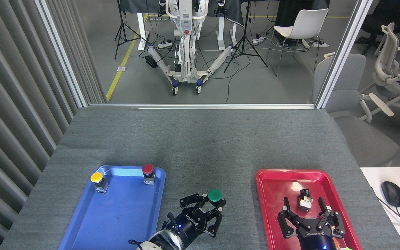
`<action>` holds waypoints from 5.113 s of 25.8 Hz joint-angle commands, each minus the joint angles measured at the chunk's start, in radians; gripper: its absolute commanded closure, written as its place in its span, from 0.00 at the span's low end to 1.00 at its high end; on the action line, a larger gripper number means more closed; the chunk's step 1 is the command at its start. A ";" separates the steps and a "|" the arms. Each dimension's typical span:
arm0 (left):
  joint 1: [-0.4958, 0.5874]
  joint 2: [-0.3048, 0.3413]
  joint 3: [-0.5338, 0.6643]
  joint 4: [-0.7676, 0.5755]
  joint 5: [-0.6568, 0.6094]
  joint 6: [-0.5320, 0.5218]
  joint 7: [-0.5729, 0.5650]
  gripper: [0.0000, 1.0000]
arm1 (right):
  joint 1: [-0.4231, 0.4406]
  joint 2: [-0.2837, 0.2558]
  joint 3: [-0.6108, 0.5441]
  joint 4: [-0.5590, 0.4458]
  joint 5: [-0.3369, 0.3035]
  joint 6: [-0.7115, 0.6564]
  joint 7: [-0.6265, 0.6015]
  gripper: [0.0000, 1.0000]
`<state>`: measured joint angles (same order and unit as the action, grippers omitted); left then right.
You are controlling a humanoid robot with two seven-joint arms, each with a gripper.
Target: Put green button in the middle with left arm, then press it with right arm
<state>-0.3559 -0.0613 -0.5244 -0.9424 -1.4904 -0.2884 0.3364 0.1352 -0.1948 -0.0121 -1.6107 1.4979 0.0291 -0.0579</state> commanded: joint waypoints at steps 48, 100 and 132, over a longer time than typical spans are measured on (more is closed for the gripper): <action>0.543 0.187 0.564 -0.665 0.211 0.215 -0.030 0.01 | -0.171 0.170 0.287 0.164 0.166 -0.115 0.098 1.00; 0.423 0.210 0.731 -0.472 0.217 0.235 -0.126 0.01 | -0.195 0.206 0.323 0.341 0.165 -0.028 0.087 1.00; 0.483 0.275 0.747 -0.500 0.228 0.066 -0.126 0.01 | -0.003 0.095 -0.057 0.084 0.054 -0.135 -0.040 0.00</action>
<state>0.1179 0.2097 0.2149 -1.4342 -1.2711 -0.2193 0.2146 0.0875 -0.0954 -0.0111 -1.5007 1.5621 -0.0565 -0.0979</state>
